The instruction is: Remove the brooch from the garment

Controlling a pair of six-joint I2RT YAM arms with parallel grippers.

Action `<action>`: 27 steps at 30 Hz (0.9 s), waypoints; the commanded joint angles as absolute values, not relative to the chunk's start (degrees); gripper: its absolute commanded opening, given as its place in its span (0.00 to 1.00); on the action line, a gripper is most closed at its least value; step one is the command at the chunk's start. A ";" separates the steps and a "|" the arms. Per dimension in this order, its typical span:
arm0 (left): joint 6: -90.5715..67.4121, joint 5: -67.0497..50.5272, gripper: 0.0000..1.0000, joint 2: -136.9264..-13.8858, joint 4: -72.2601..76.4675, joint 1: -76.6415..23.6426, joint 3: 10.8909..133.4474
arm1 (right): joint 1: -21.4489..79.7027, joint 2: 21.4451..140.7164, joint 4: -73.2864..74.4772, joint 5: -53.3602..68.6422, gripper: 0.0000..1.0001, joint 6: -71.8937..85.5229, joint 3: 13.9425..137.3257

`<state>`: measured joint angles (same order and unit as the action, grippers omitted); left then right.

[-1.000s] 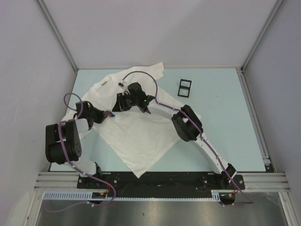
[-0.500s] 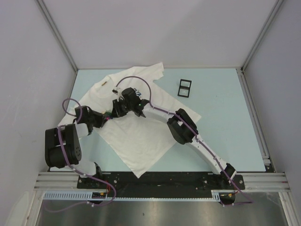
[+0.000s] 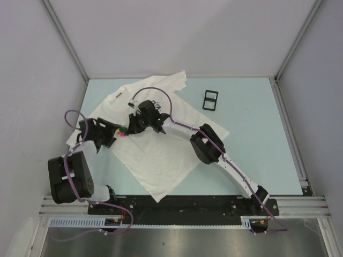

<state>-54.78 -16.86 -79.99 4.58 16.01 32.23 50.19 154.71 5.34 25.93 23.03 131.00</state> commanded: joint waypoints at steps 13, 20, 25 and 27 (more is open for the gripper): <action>-48.34 -22.68 0.73 -93.78 8.08 16.26 40.78 | 49.83 155.04 4.48 25.66 0.12 22.32 132.45; -47.73 -19.17 0.63 -94.57 6.16 14.77 42.45 | 49.83 154.51 4.22 25.75 0.12 22.06 131.84; -45.53 -14.86 0.61 -94.75 1.41 12.92 44.82 | 49.83 154.51 4.04 25.66 0.12 21.97 131.66; -45.18 -14.42 0.60 -95.62 0.89 12.66 45.00 | 49.83 154.60 3.78 25.75 0.11 21.97 131.92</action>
